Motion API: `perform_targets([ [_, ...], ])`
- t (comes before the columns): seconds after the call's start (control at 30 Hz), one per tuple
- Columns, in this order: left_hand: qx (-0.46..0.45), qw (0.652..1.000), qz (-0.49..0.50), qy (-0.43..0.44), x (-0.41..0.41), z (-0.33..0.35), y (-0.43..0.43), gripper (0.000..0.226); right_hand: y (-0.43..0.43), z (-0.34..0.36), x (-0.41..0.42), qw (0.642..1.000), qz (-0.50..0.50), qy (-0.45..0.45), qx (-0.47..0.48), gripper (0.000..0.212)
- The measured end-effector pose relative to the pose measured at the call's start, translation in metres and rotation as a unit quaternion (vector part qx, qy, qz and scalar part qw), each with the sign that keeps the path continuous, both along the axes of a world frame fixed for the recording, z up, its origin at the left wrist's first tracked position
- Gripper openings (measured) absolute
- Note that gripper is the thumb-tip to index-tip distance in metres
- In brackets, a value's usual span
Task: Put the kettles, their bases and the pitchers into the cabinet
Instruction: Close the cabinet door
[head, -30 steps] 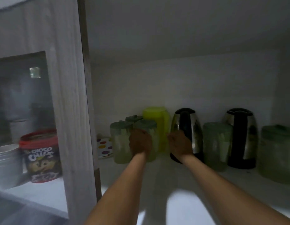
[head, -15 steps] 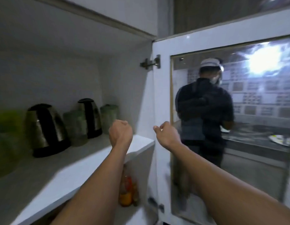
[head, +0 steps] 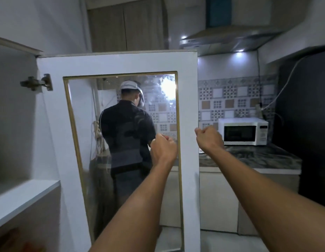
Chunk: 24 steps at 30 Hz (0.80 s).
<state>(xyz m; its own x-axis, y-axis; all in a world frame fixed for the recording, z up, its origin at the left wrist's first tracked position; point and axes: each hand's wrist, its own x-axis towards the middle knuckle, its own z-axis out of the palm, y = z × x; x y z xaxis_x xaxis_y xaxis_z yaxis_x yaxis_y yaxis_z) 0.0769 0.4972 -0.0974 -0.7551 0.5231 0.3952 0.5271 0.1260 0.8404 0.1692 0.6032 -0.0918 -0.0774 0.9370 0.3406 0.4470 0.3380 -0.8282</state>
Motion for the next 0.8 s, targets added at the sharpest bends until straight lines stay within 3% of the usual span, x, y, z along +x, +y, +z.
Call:
perform_targets([
  [0.1, -0.001, 1.000, -0.009, -0.012, 0.019, 0.001, 0.041, 0.023, 0.030, 0.016, 0.018, 1.000, -0.005, 0.002, 0.008, 0.031],
  [0.23, -0.001, 1.000, 0.004, -0.022, 0.033, -0.006, 0.094, 0.030, 0.065, 0.034, 0.025, 0.999, 0.041, 0.030, -0.002, 0.067],
  [0.43, 0.022, 0.998, 0.054, -0.031, 0.044, -0.021, 0.147, 0.056, 0.110, 0.043, 0.011, 0.981, 0.177, 0.056, -0.056, 0.082],
  [0.57, -0.006, 0.997, 0.074, -0.034, 0.048, -0.040, 0.158, 0.075, 0.119, 0.032, -0.005, 0.959, 0.266, 0.077, -0.060, 0.064],
  [0.8, -0.056, 0.994, 0.098, 0.010, 0.074, -0.057, 0.134, 0.101, 0.113, 0.034, 0.023, 0.950, 0.292, 0.103, -0.032, 0.030],
])
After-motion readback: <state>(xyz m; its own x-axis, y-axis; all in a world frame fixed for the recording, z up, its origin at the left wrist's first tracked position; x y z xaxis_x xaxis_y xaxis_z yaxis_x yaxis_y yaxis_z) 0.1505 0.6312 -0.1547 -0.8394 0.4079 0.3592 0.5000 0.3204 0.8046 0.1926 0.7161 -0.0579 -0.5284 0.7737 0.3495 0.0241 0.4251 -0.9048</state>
